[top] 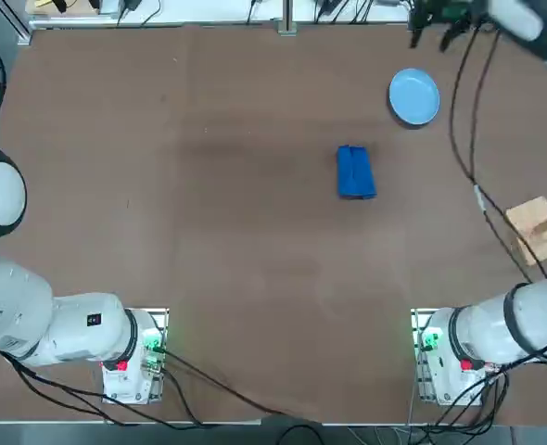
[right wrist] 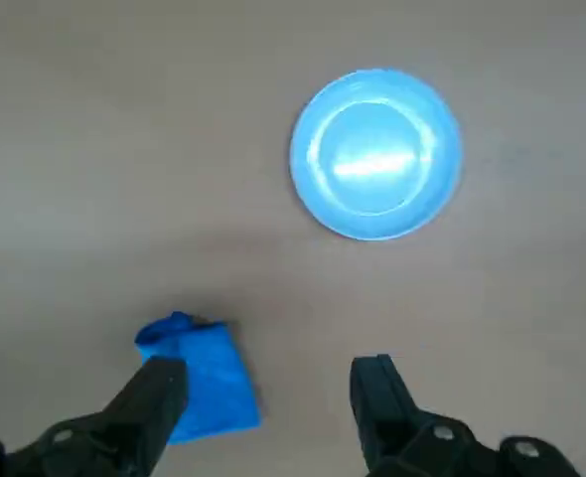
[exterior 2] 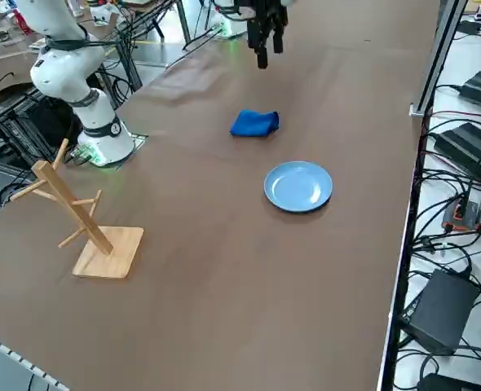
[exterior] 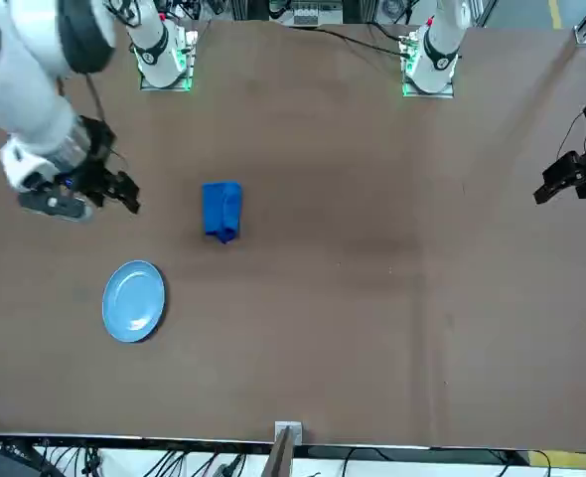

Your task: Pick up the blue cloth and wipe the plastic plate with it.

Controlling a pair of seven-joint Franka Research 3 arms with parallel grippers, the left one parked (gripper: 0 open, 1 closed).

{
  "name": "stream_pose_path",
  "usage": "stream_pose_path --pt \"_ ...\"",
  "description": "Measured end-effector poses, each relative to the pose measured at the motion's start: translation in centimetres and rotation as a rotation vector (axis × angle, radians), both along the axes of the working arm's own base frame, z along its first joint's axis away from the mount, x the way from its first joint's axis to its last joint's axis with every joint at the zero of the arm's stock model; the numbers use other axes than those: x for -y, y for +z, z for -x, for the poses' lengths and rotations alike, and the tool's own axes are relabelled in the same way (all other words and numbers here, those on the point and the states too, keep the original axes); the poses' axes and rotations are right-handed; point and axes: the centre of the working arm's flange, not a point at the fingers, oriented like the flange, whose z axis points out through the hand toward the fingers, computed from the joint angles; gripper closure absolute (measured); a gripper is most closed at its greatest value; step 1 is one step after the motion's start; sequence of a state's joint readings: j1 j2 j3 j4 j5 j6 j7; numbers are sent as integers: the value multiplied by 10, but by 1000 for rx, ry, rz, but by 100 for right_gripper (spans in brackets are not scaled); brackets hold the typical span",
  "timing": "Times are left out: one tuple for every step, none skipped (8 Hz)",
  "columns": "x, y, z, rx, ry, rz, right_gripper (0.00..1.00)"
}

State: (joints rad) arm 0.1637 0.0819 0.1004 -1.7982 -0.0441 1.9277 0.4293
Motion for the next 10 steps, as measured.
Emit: stream_pose_path --pt "-21 -26 6 -9 -5 1 0" --pt "-41 -52 13 -16 -11 13 0" --pt "-60 -80 20 -10 -26 17 0" --pt "-74 -107 29 5 -39 10 0" --pt "-84 -133 41 12 -48 3 0" --pt "-92 -155 52 11 -54 2 0" --pt "-103 -171 61 10 -55 11 0" --pt "-116 -183 68 15 -56 22 0" --pt "-130 -195 75 25 -47 33 0" --pt "-143 -210 81 28 -30 48 0"
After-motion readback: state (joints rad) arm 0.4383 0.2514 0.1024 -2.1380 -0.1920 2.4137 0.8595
